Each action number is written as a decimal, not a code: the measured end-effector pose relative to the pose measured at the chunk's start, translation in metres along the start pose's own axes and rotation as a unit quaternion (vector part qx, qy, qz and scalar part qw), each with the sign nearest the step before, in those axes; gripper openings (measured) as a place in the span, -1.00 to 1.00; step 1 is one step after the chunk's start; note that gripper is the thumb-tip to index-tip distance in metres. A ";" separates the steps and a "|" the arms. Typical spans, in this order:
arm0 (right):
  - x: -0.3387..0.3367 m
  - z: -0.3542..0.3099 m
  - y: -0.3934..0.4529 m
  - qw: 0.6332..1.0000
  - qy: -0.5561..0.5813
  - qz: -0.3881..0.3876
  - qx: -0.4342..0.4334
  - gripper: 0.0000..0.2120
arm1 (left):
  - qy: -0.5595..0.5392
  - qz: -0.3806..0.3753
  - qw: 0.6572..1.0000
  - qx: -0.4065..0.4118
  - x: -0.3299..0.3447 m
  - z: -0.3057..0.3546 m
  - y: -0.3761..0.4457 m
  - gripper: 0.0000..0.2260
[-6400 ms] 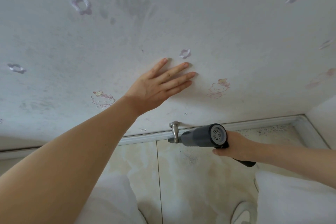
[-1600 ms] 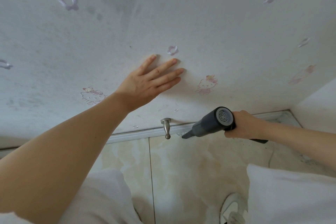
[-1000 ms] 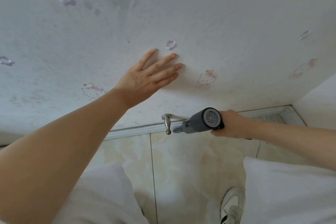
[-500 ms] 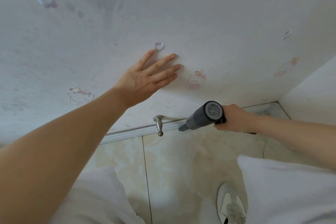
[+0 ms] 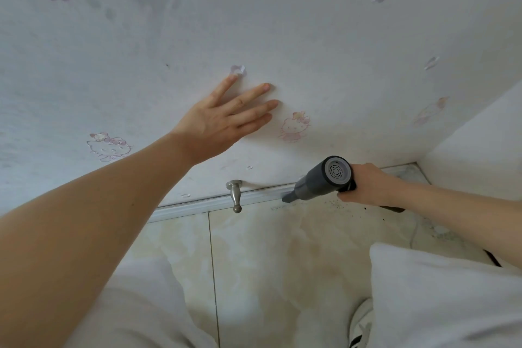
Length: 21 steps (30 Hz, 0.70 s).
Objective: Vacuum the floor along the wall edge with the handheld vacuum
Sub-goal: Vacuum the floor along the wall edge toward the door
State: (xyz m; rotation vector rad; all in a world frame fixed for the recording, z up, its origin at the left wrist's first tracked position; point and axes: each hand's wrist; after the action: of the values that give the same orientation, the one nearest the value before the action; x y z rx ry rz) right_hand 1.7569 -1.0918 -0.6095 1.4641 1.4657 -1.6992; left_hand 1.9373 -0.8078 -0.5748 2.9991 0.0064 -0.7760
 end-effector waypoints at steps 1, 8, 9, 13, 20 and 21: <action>0.001 0.000 -0.001 1.000 0.004 0.000 0.000 -0.79 | 0.000 -0.002 1.000 -0.001 -0.001 0.000 0.003 -0.43; 0.008 0.002 -0.007 0.998 0.050 -0.025 0.003 -0.81 | -0.018 -0.013 1.000 0.008 -0.013 0.004 0.035 -0.42; 0.009 0.002 -0.007 0.998 0.058 -0.028 0.002 -0.81 | -0.019 -0.013 1.000 0.010 -0.013 0.004 0.040 -0.43; 0.010 0.003 -0.006 0.997 0.071 -0.044 -0.002 -0.81 | -0.023 -0.012 0.999 0.020 -0.017 0.005 0.058 -0.44; 0.007 0.016 -0.007 0.997 0.061 -0.038 0.019 -0.79 | -0.011 -0.004 1.000 0.028 -0.015 0.006 0.064 -0.45; 0.007 0.018 -0.007 0.997 0.061 -0.035 0.023 -0.77 | -0.010 -0.004 1.000 0.030 -0.016 0.004 0.063 -0.45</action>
State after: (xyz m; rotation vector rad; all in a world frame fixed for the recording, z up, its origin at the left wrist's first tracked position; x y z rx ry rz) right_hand 1.7410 -1.1037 -0.6151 1.5822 1.5684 -1.7214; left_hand 1.9224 -0.8707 -0.5684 3.0484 -0.0067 -0.8200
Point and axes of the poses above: each hand's wrist, its own y-axis towards the middle knuckle, its own x-axis out of the palm, z = x × y, and after that the axes turned 12 degrees about x, right-handed
